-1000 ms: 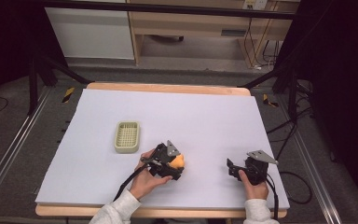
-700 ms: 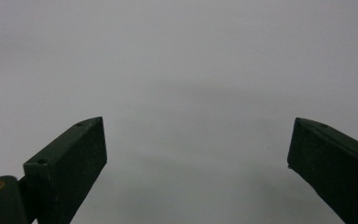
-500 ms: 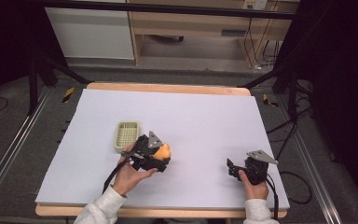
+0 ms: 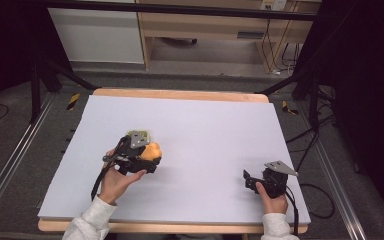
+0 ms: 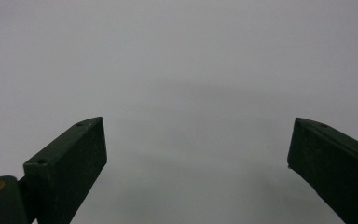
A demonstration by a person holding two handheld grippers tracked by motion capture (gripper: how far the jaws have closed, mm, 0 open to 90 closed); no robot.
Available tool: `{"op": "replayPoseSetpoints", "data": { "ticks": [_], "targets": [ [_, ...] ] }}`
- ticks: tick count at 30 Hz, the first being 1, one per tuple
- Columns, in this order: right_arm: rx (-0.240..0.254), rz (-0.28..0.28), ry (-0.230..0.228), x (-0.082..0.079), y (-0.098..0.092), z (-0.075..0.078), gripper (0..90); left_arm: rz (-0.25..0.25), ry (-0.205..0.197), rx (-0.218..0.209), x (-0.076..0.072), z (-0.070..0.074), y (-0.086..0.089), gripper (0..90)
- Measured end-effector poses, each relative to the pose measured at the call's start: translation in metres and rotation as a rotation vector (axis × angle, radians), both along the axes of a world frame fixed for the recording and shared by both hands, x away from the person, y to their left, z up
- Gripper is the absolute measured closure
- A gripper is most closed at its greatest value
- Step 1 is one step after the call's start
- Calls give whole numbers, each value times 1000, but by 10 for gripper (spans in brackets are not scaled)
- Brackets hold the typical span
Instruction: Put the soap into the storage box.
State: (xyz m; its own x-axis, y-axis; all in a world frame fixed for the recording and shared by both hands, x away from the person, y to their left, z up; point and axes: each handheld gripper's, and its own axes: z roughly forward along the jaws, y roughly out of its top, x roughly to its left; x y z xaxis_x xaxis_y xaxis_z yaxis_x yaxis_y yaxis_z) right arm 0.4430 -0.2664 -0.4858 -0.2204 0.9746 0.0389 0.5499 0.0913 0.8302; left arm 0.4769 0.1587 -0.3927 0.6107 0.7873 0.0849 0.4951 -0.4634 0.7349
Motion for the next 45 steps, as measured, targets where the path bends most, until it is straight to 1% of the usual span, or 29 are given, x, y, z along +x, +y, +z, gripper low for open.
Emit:
{"op": "replayPoseSetpoints", "data": {
  "ticks": [2,8,12,20,24,27,33,35,42,45],
  "targets": [
    [0,-1,0,0,0,0,50,15,1,6,3,2,6,245],
    [0,0,0,0,0,0,50,56,2,5,11,3,17,245],
    [-2,0,-1,0,0,0,50,83,8,21,19,2,23,245],
    [-2,0,-1,0,0,0,50,130,11,9,31,-1,32,246],
    [-2,0,-1,0,0,0,50,156,12,-5,36,-3,37,246],
    [-1,1,0,0,0,0,49,172,17,-1,39,-5,40,245],
    [-2,1,1,0,0,0,49,190,22,6,46,-11,44,245],
    [-2,2,1,0,0,0,49,191,29,12,48,-13,45,245],
    [-2,1,1,0,0,0,49,200,41,17,52,-19,45,245],
    [-1,2,2,0,0,0,49,202,51,27,54,-22,44,245]
  ]
}}
